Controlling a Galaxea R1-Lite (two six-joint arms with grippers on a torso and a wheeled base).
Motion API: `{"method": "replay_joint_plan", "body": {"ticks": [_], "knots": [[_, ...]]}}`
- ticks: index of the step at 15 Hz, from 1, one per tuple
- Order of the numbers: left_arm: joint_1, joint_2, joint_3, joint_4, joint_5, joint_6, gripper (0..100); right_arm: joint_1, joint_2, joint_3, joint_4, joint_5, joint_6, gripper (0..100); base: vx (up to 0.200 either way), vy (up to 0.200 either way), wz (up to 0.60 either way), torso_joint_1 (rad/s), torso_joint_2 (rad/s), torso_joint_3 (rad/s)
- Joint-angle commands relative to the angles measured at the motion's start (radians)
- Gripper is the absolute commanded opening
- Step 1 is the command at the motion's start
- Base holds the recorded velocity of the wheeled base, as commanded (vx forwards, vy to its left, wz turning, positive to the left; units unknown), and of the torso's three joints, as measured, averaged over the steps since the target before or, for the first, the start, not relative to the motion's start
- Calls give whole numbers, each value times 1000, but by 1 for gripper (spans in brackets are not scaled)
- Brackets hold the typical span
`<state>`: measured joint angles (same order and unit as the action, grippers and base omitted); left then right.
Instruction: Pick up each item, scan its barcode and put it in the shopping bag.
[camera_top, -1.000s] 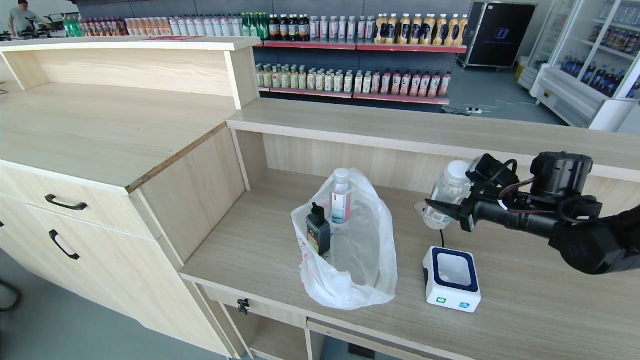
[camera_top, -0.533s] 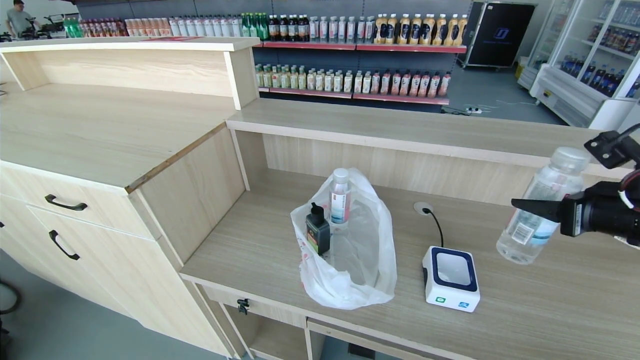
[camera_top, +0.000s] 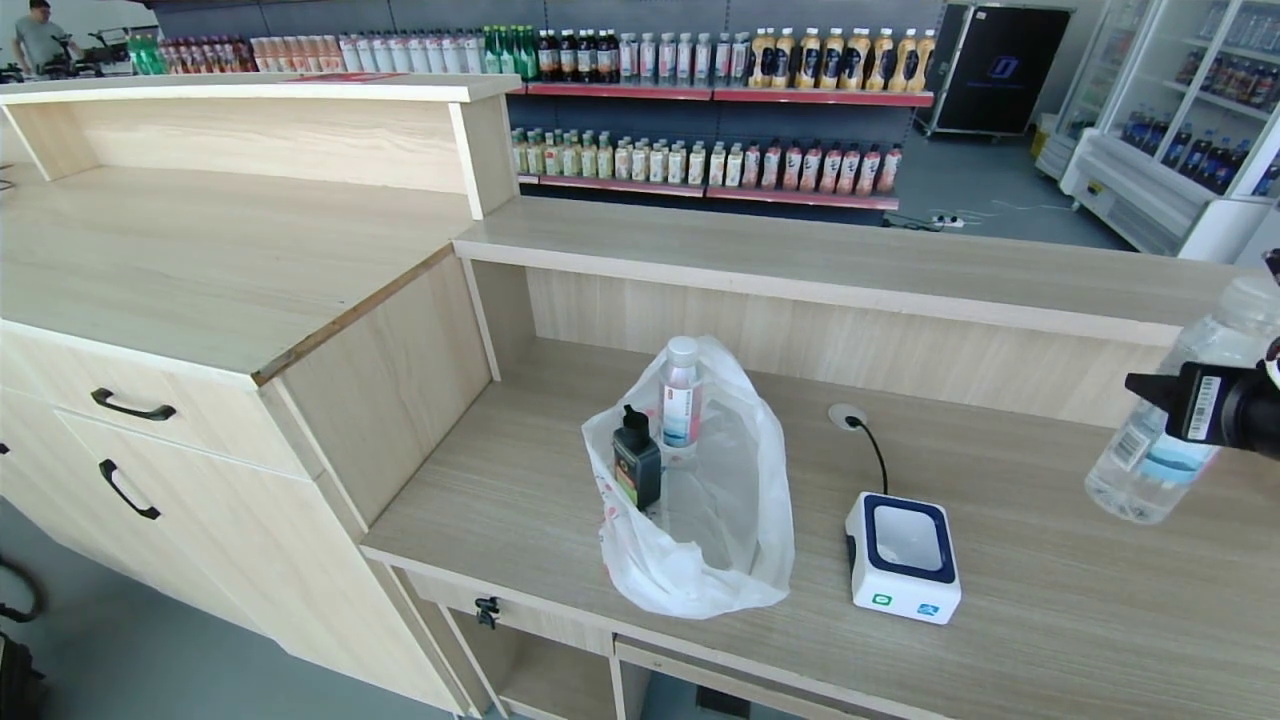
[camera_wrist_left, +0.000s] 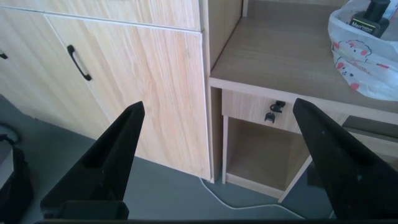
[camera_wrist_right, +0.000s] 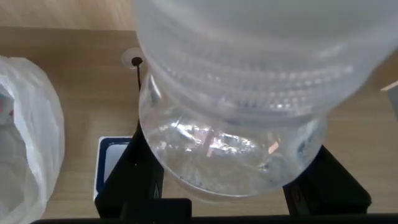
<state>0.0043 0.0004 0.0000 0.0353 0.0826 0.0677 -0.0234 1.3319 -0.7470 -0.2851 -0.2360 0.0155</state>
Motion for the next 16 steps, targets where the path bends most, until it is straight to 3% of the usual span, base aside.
{"method": "replay_joint_plan", "body": {"ticks": [1,3,6,8,13,16], "knots": [[0,0,0,0,0,1,100,119,23,6,3,-201,-46,0,0,0,0,0,0,0],[0,1,0,0,0,0,100,161,24,9,1,-270,-89,0,0,0,0,0,0,0],[0,0,0,0,0,0,100,188,15,8,-5,-266,-126,0,0,0,0,0,0,0],[0,0,0,0,0,0,100,206,6,8,-26,-190,-121,0,0,0,600,5,2,7],[0,0,0,0,0,0,100,243,55,6,-97,-148,-123,0,0,0,600,3,0,2],[0,0,0,0,0,1,100,221,185,9,-209,-105,-108,0,0,0,0,0,0,0]]}}
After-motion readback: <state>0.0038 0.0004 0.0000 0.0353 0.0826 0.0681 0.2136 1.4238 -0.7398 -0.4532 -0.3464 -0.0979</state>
